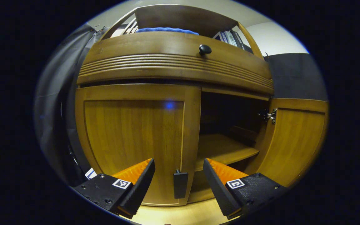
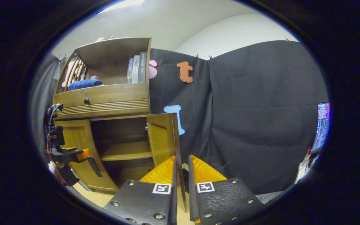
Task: Open the right door of the double-door shoe cabinet with the right hand, and open the left door with the left hand.
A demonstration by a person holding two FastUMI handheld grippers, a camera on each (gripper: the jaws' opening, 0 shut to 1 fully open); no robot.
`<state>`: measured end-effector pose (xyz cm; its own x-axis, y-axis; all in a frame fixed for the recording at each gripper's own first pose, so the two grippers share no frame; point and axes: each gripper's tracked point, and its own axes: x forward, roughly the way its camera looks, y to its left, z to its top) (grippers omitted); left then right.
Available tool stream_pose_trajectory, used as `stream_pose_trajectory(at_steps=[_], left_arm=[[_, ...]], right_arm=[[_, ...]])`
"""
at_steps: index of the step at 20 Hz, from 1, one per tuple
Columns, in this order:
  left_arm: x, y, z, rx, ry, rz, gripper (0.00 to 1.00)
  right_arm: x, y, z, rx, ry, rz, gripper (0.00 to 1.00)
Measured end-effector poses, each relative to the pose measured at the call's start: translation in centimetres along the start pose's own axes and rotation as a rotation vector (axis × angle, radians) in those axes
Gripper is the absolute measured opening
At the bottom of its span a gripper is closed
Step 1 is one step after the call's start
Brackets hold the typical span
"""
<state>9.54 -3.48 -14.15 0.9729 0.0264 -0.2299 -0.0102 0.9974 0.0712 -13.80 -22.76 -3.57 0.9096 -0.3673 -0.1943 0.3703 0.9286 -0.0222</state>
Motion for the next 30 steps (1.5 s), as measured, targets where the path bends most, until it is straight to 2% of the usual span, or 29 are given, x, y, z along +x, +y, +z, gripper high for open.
stream_pose_trajectory(at_steps=[2, 4, 8, 13, 14, 15, 16, 20, 21, 29, 30], left_arm=[[0.9, -0.3, -1.2, 0.007, 0.024, -0.001, 0.86], [1.7, -0.4, -2.1, 0.011, 0.051, 0.002, 0.72], [2.7, -0.8, -3.5, 0.004, 0.066, -0.002, 0.72], [3.3, 0.0, -5.4, -0.019, 0.11, 0.052, 0.43], [3.4, 0.0, -5.2, -0.027, 0.097, 0.055, 0.43], [3.4, -0.1, -5.1, -0.028, 0.096, 0.053, 0.37], [3.4, 0.0, -5.3, -0.024, 0.102, 0.05, 0.39], [3.3, 0.0, -5.1, -0.03, 0.092, 0.05, 0.34], [3.1, 0.0, -5.2, -0.029, 0.094, 0.051, 0.36], [2.5, 0.2, -4.5, -0.05, 0.079, 0.071, 0.31], [2.5, 0.2, -4.2, -0.052, 0.077, 0.076, 0.33]], right_arm=[[-0.2, -0.4, -0.3, -0.005, 0.007, -0.02, 0.16], [-0.4, -0.8, -0.4, -0.008, 0.011, -0.036, 0.16], [-0.4, -0.8, -0.7, 0.003, 0.016, -0.051, 0.16], [-0.2, -0.2, -1.0, -0.029, 0.024, -0.039, 0.16], [-0.1, 0.0, -1.0, -0.03, 0.029, -0.031, 0.16], [-0.1, 0.1, -1.2, -0.028, 0.034, -0.024, 0.16], [0.0, 0.2, -1.3, -0.025, 0.037, -0.019, 0.16], [-0.1, 0.3, -1.4, -0.021, 0.039, 0.002, 0.16], [-0.1, 0.2, -1.5, -0.023, 0.041, 0.006, 0.16], [-0.7, -0.3, -1.9, -0.017, 0.053, 0.066, 0.16], [-0.8, -0.3, -2.0, -0.018, 0.056, 0.076, 0.16]])
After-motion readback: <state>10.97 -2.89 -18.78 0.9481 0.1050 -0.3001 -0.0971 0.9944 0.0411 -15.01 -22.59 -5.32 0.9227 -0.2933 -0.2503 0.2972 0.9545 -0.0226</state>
